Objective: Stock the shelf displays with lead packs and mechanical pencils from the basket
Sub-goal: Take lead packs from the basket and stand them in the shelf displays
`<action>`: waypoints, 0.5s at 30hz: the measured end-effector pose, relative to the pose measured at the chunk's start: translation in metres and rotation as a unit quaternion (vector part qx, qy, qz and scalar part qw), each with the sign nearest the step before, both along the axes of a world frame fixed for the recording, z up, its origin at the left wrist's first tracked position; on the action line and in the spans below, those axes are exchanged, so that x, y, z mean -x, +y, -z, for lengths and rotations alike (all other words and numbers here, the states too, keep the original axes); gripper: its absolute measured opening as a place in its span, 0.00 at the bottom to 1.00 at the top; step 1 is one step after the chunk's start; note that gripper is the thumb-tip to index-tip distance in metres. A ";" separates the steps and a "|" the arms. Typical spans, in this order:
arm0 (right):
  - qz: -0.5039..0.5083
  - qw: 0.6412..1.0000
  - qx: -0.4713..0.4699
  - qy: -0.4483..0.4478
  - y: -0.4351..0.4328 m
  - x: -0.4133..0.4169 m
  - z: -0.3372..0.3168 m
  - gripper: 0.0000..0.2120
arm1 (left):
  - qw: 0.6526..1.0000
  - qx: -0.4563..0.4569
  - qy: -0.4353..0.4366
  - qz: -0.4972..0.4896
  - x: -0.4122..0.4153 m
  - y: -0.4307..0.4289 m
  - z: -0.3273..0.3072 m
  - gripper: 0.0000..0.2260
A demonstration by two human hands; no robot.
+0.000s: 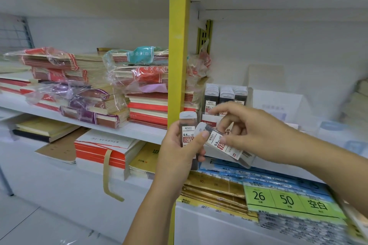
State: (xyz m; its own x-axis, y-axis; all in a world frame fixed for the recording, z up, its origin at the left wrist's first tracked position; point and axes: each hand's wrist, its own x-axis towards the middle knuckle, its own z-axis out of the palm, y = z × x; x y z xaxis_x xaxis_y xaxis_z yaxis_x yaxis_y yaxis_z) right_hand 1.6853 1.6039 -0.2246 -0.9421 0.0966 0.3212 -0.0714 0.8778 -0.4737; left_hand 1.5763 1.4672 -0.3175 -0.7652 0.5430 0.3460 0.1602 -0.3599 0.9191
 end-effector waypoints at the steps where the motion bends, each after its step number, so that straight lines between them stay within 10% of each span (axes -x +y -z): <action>1: -0.003 1.000 0.020 -0.002 0.005 0.000 -0.005 0.27 | 1.000 0.006 -0.005 0.006 0.000 0.001 0.000 0.08; 7: 0.045 0.965 0.164 0.202 0.047 -0.001 -0.045 0.22 | 0.999 0.025 -0.025 0.010 0.005 0.005 0.003 0.13; 15: 0.163 0.967 -0.113 0.158 0.072 0.024 -0.028 0.16 | 0.999 -0.002 -0.032 -0.003 0.004 0.013 0.007 0.14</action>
State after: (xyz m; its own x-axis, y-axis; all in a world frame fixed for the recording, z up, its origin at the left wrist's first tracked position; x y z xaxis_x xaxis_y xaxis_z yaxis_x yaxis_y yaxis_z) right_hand 1.6611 1.6760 -0.1961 -0.7249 0.2653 0.6357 0.1161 0.9567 -0.2669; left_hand 1.5723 1.4805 -0.3240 -0.7888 0.5368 0.2994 0.1038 -0.3637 0.9257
